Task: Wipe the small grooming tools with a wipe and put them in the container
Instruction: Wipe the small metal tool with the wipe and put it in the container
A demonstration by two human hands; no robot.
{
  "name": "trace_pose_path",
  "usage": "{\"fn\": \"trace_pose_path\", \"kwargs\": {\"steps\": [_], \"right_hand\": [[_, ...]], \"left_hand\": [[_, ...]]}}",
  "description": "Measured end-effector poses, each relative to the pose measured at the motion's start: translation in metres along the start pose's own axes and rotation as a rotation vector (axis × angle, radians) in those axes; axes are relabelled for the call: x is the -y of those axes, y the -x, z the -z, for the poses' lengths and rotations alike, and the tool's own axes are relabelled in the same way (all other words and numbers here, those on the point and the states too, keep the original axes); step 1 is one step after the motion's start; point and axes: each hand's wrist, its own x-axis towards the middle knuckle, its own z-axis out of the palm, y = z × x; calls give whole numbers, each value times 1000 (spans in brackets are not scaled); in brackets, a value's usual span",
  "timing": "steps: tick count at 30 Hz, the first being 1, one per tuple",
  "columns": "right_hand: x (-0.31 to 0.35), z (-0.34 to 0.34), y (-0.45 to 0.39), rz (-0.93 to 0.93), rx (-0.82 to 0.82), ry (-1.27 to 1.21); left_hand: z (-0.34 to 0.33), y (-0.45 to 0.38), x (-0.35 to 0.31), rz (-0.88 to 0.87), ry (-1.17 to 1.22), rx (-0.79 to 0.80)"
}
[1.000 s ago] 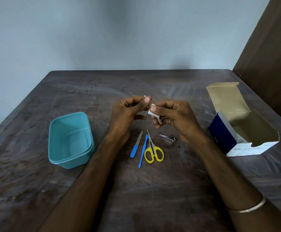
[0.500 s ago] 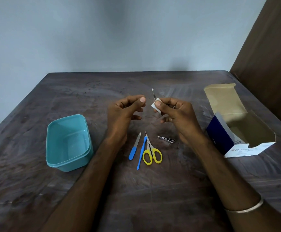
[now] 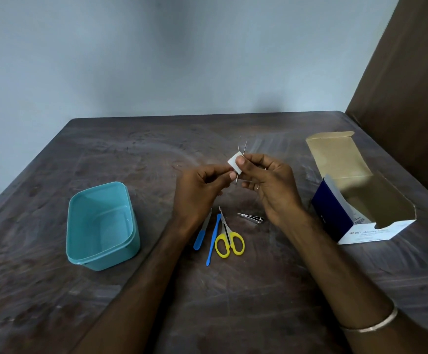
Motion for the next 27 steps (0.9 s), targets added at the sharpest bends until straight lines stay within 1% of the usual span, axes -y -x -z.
{"fn": "trace_pose_path", "kwargs": {"steps": [4, 8, 12, 19, 23, 27], "right_hand": [[-4, -3, 1, 39, -56, -7], [-5, -4, 3, 44, -83, 16], [-3, -5, 4, 91, -119, -27], [-3, -4, 4, 90, -59, -39], [3, 2, 0, 155, -111, -2], [7, 9, -4, 219, -153, 19]], "left_hand": [[0, 1, -1, 36, 88, -5], [-4, 5, -4, 25, 116, -6], [-7, 7, -7, 65, 202, -34], [-9, 8, -5, -20, 37, -102], [-4, 8, -3, 3, 4, -157], [-1, 8, -3, -25, -44, -153]]}}
